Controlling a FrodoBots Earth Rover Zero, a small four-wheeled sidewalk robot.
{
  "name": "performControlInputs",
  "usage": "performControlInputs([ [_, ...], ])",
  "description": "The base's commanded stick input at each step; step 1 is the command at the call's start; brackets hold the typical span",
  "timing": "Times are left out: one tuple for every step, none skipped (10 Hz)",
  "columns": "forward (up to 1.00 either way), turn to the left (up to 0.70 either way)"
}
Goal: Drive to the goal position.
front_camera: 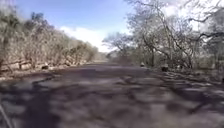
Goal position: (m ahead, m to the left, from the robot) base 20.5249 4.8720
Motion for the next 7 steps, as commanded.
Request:
performControlInputs([
  [0.7,0.0],
  [0.7,0.0],
  [0.7,0.0],
  [0.7,0.0],
  [0.7,0.0],
  [0.7,0.0],
  [0.7,0.0],
])
